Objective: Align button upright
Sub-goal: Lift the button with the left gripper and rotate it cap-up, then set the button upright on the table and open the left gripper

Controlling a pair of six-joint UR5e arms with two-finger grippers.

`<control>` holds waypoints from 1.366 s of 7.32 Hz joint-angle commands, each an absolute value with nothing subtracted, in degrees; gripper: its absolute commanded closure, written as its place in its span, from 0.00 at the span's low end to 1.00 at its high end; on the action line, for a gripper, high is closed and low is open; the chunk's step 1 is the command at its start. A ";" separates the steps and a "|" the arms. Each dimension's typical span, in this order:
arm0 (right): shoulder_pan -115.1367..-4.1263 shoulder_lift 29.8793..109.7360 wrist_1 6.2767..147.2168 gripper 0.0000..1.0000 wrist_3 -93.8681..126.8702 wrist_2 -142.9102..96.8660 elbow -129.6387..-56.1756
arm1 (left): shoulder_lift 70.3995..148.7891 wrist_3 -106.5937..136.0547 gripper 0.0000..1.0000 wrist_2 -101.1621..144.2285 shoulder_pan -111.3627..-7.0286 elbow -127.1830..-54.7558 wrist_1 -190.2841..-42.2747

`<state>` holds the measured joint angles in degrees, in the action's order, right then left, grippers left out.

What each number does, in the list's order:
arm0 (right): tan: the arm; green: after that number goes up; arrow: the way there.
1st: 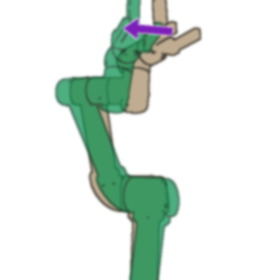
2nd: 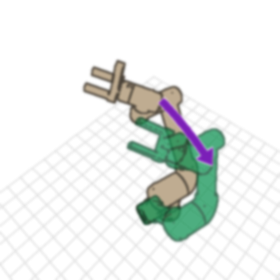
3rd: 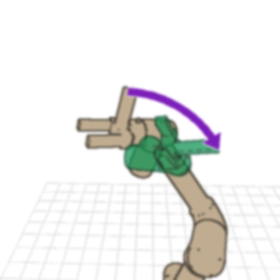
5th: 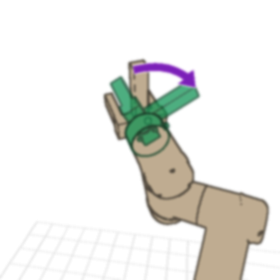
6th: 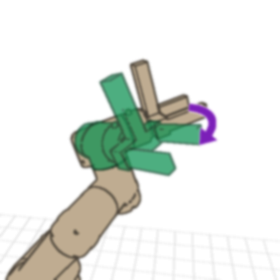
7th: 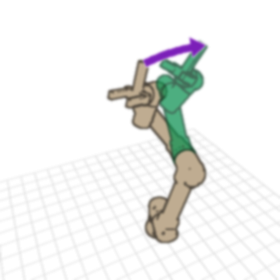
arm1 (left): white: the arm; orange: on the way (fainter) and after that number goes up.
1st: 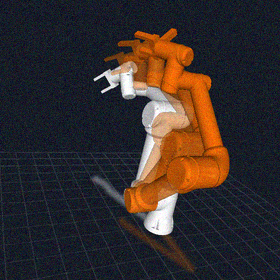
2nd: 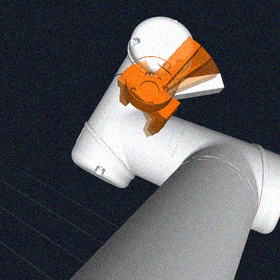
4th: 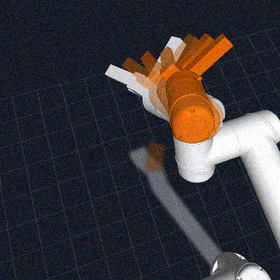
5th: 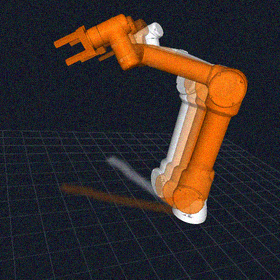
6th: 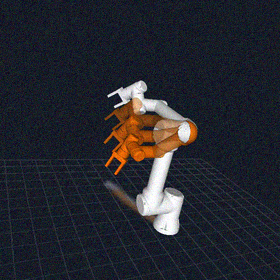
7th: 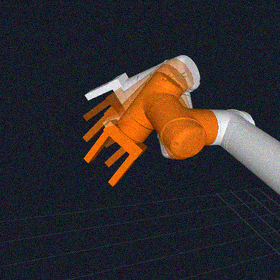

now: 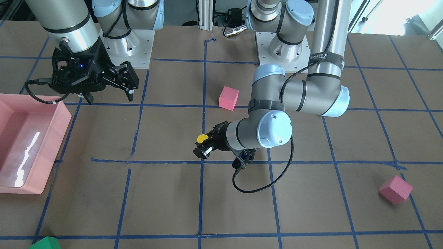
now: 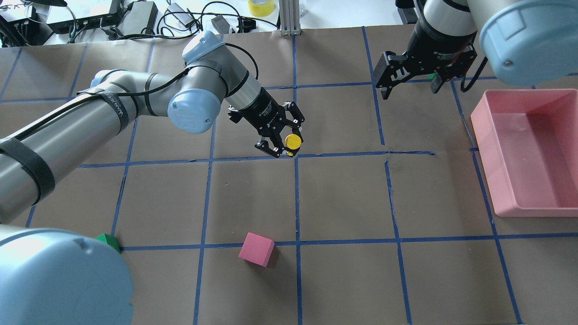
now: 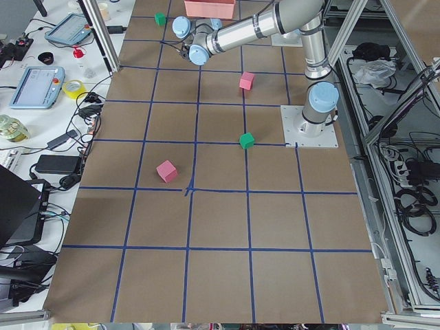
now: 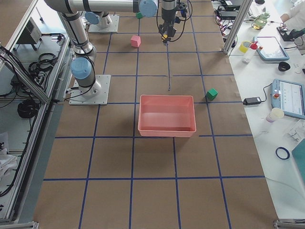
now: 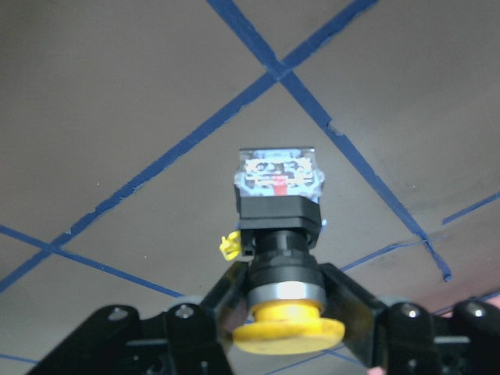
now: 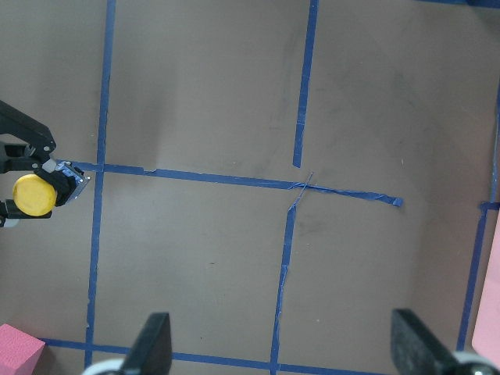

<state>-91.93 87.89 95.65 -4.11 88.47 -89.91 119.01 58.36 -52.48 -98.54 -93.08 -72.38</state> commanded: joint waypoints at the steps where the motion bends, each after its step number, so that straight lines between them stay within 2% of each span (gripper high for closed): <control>1: -91.93 87.89 95.63 0.00 -4.13 88.42 -89.91 | 122.86 58.80 1.00 -47.04 -97.30 -92.20 -72.16; 5: -91.93 87.89 95.36 0.00 -4.22 88.51 -90.00 | 125.15 58.19 1.00 -47.72 -97.21 -91.85 -70.68; 6: -91.93 87.89 95.27 0.00 -4.22 88.51 -90.00 | 125.85 58.18 0.79 -48.68 -97.21 -91.93 -69.97; 7: -91.85 87.89 95.19 0.00 -4.22 88.51 -90.00 | 125.86 58.10 0.20 -49.04 -97.29 -92.02 -69.87; 8: -91.93 87.89 95.19 0.00 -4.22 88.51 -90.00 | 124.21 57.75 0.00 -50.96 -97.29 -91.59 -69.96; 10: -91.85 87.89 95.10 0.00 -4.31 88.51 -90.00 | 118.42 57.31 0.00 -58.58 -97.73 -85.55 -75.37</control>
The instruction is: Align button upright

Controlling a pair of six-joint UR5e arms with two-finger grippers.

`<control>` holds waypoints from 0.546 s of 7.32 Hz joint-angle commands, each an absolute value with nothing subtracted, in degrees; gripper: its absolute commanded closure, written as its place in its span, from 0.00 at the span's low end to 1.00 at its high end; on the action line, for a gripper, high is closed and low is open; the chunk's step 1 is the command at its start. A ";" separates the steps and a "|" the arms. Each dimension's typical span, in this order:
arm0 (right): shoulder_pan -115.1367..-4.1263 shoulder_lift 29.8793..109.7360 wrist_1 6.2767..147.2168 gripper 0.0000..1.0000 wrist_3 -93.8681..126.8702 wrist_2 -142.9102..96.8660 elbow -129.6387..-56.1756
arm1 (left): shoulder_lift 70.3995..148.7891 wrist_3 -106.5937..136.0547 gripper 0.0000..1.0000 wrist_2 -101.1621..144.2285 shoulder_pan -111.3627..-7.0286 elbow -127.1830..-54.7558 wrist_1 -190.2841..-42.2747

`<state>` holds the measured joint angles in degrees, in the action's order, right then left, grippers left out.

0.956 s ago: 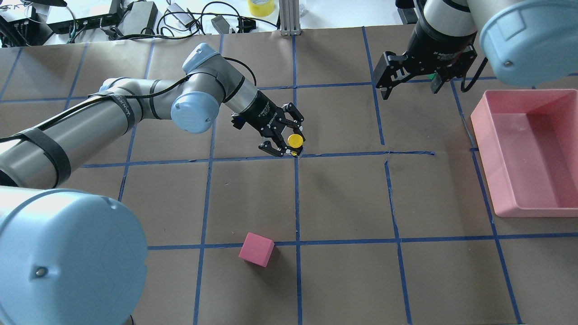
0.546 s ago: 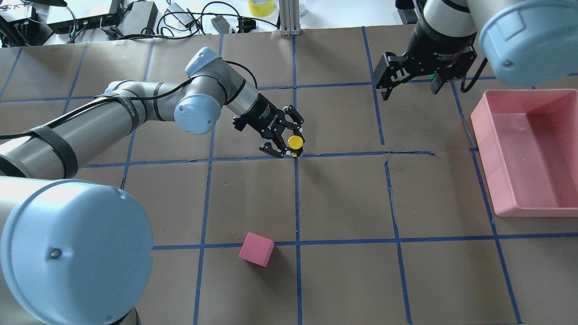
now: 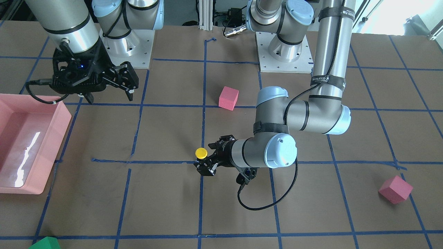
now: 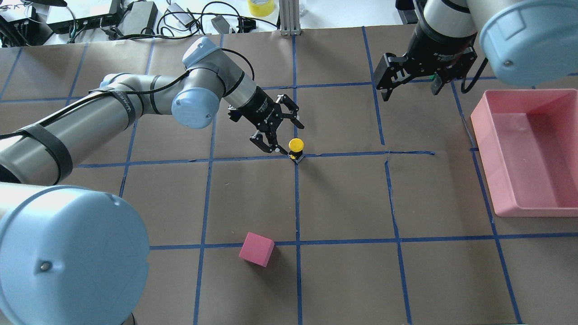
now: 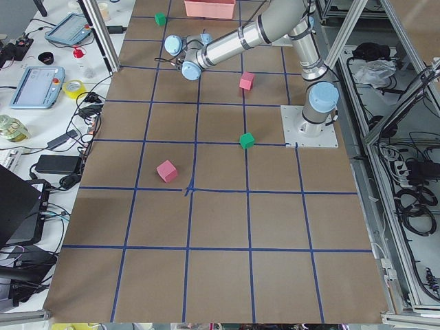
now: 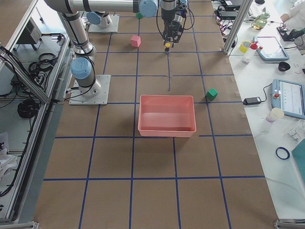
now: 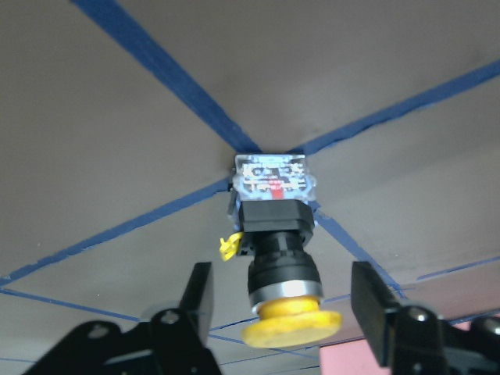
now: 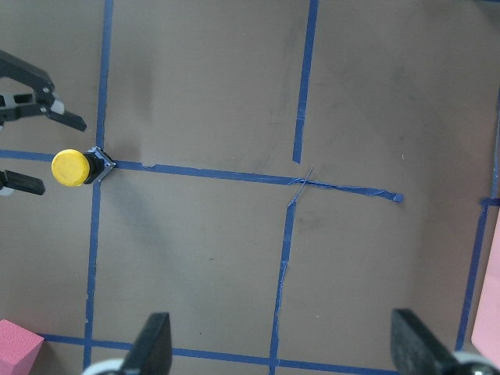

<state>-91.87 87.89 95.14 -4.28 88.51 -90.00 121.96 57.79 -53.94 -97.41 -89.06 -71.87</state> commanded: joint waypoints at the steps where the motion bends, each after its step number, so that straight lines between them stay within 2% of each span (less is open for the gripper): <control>1: -91.85 87.89 95.10 0.00 -4.31 88.51 -90.00 | 114.65 54.96 0.01 -58.97 -97.91 -81.08 -85.42; 2: -91.93 87.89 94.92 0.00 -4.13 88.51 -90.09 | 111.13 51.19 0.02 -61.58 -97.91 -76.42 -95.70; 4: -91.85 87.89 95.36 0.00 -4.31 88.42 -90.70 | 100.61 35.95 0.02 -74.38 -98.35 -74.53 -102.73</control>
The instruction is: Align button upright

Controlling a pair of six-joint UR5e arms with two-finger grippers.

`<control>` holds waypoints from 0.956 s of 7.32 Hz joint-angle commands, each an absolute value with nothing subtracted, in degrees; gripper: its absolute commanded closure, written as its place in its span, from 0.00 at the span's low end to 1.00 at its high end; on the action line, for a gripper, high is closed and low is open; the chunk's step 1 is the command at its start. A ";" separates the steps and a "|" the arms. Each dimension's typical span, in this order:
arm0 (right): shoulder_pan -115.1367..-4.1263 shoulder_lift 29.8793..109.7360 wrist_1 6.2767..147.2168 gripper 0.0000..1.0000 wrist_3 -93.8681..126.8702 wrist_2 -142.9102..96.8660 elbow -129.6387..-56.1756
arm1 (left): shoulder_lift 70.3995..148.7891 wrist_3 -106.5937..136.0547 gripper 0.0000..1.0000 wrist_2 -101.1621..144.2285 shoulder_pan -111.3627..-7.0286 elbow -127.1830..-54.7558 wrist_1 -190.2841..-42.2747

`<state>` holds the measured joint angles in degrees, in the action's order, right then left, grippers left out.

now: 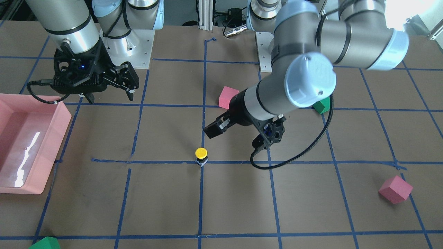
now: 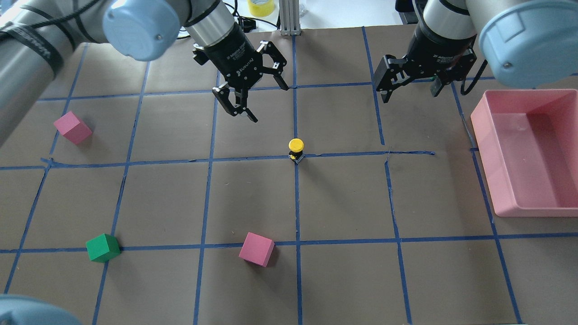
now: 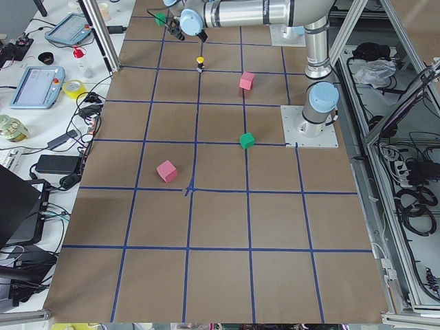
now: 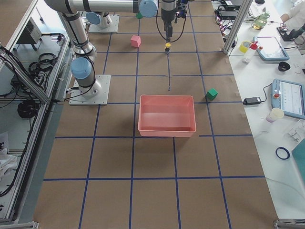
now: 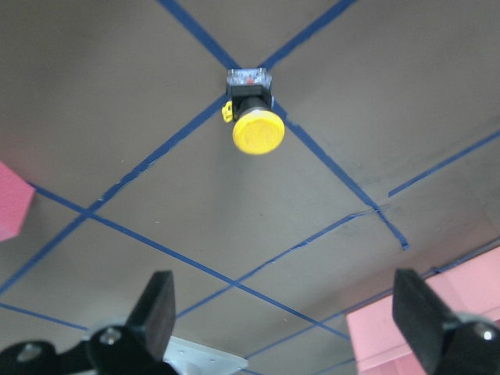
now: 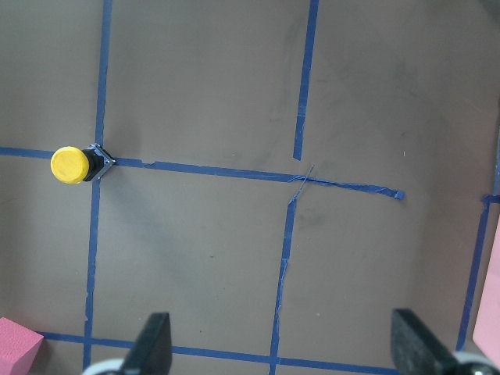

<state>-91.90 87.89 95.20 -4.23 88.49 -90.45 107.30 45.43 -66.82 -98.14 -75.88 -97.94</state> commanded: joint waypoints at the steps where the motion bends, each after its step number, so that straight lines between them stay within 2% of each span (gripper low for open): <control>1: -91.85 87.89 95.45 0.00 -4.31 88.42 -90.70 | 95.59 24.81 0.11 -84.36 -98.35 -75.31 -102.83; 2: -91.85 87.89 95.45 0.00 -4.31 88.50 -90.70 | 92.32 18.78 0.00 -86.46 -98.35 -76.80 -102.66; 4: -91.85 87.89 95.45 0.00 -4.39 88.51 -90.70 | 89.40 8.33 0.00 -87.53 -97.65 -81.80 -98.65; 7: -91.85 87.89 95.54 0.00 -4.31 88.42 -90.70 | 89.47 0.12 0.00 -93.43 -94.50 -89.79 -75.93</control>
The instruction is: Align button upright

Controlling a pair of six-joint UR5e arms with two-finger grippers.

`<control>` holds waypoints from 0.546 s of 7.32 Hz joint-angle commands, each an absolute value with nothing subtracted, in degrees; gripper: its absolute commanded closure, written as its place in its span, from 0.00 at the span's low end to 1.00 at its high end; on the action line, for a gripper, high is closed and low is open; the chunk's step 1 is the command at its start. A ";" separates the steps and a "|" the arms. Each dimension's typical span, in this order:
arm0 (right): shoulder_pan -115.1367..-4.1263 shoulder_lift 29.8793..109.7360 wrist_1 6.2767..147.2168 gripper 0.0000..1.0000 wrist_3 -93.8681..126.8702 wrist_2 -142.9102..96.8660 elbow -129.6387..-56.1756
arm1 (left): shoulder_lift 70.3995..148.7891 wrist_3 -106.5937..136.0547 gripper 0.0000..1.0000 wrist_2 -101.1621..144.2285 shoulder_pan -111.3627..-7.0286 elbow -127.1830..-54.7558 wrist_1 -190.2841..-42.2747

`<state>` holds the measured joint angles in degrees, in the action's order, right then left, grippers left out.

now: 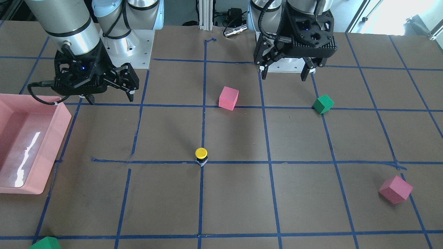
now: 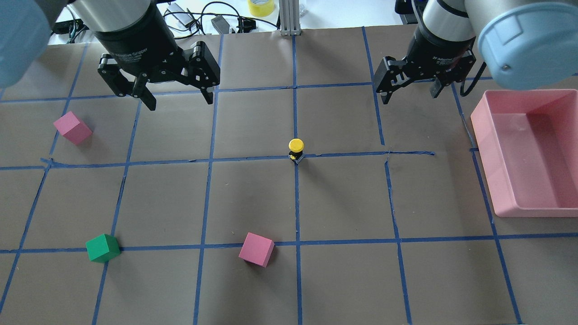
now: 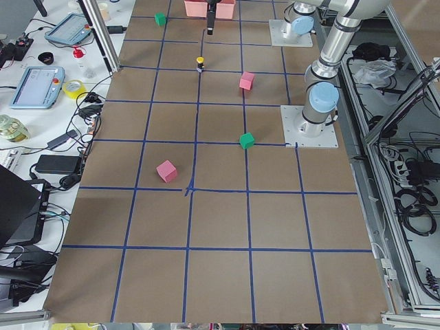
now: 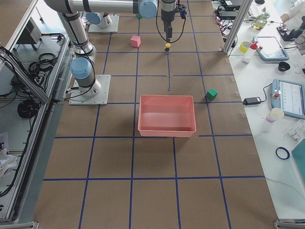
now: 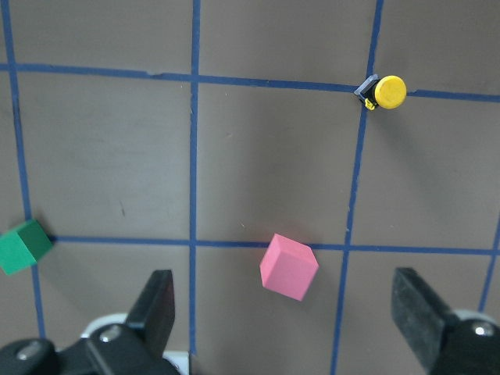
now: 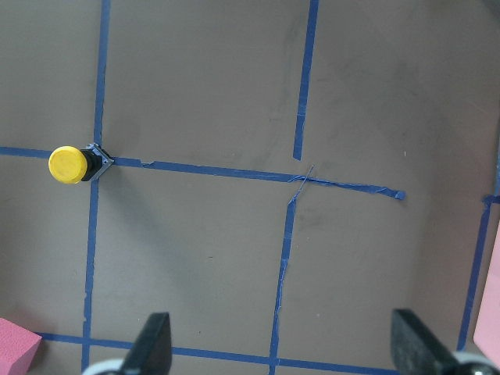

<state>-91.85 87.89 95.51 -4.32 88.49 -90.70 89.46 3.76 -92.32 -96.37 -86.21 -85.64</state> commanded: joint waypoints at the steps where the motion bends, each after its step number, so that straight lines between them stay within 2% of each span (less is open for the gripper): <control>1: -91.85 87.89 95.54 0.00 -4.31 88.50 -90.70 | 89.04 -0.78 0.00 -93.60 -94.13 -91.83 -73.33; 4: -91.85 87.89 95.45 0.00 -4.31 88.51 -90.70 | 88.60 -0.62 0.00 -92.90 -93.95 -92.29 -73.12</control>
<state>-91.85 87.89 95.52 -4.31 88.50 -90.70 88.83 -0.66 -93.26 -93.98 -92.11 -73.15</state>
